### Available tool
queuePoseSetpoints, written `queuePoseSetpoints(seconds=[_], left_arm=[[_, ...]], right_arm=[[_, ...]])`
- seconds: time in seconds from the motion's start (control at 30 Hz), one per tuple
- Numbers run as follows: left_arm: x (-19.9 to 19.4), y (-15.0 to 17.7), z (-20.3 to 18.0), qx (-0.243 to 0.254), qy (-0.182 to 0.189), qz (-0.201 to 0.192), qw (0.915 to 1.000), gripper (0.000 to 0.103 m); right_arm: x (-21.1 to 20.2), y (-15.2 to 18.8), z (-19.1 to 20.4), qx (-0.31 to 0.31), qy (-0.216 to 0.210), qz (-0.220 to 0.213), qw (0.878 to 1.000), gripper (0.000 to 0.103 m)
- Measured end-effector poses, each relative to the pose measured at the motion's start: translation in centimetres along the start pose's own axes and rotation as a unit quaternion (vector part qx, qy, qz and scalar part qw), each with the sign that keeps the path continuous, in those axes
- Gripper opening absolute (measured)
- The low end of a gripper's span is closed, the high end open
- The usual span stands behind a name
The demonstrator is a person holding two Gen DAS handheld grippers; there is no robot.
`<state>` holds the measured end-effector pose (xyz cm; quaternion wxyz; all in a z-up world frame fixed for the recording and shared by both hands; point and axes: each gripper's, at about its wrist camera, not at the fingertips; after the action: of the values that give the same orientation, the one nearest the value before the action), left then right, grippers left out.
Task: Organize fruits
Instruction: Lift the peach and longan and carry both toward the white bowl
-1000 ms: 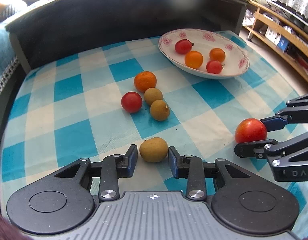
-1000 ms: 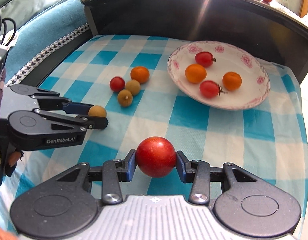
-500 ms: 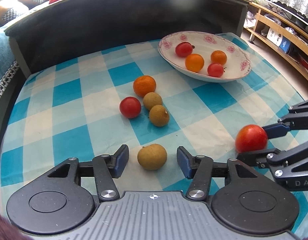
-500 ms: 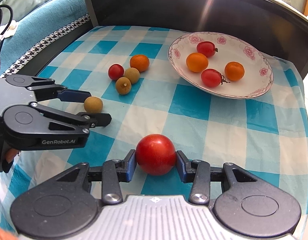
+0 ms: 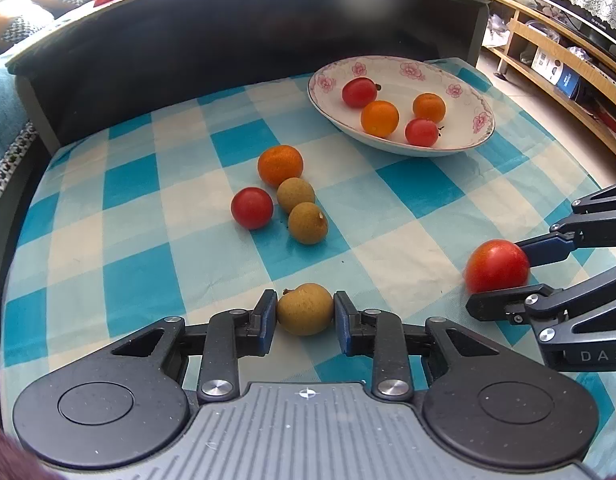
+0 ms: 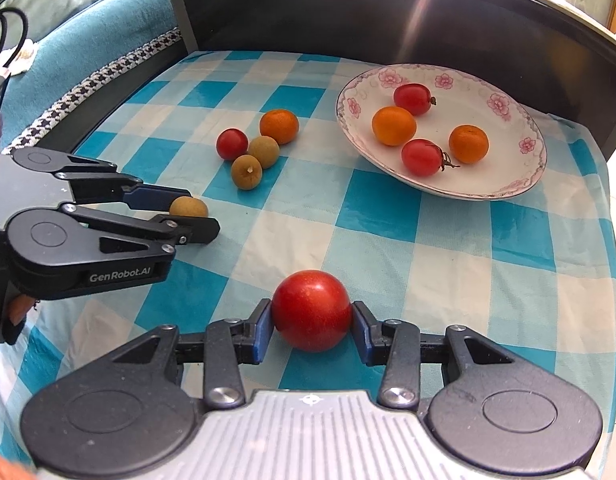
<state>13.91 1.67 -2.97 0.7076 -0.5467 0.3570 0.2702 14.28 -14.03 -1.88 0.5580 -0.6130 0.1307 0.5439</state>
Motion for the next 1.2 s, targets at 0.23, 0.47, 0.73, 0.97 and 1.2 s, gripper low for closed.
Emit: queuePoseSetpoints(seconds=[0.23,0.47,0.73,0.97,1.2], left_arm=[[-0.9,0.3,-0.8,-0.003,0.001,0.012,0.9999,0.038],[-1.9,-0.1,-1.1,-0.007,0.015,-0.003,0.9999,0.038],[-2.3,-1.2,-1.1,-0.020,0.027,-0.015,0.9993,0.038],[-2.6,-2.7,-1.9,-0.018,0.035,-0.030,0.9988,0.038],[-2.4,-3.7,-2.2,-0.018,0.041,-0.037,0.9983,0.038]], right_arm=[[-0.9,0.4,-0.1,0.000,0.011,0.000,1.000,0.043],[-2.8,0.5,-0.3,0.013,0.030,-0.019,0.999,0.043],[-2.3,0.6,0.2,0.008,0.038,-0.012,0.999,0.043],[-2.8,-0.1,0.0,0.011,0.032,-0.029,0.999,0.043],[-3.0,-0.9,-0.6,0.019,0.029,-0.042,0.999,0.043]])
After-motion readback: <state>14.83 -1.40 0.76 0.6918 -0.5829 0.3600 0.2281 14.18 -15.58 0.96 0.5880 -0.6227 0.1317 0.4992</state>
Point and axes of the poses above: each gripper's, at about its wrist camera, not at the fingertips, and x roughly the way its jaws point, z to its left, y to its underside, and after that the axes turned 7 degrees about -y, right-handed
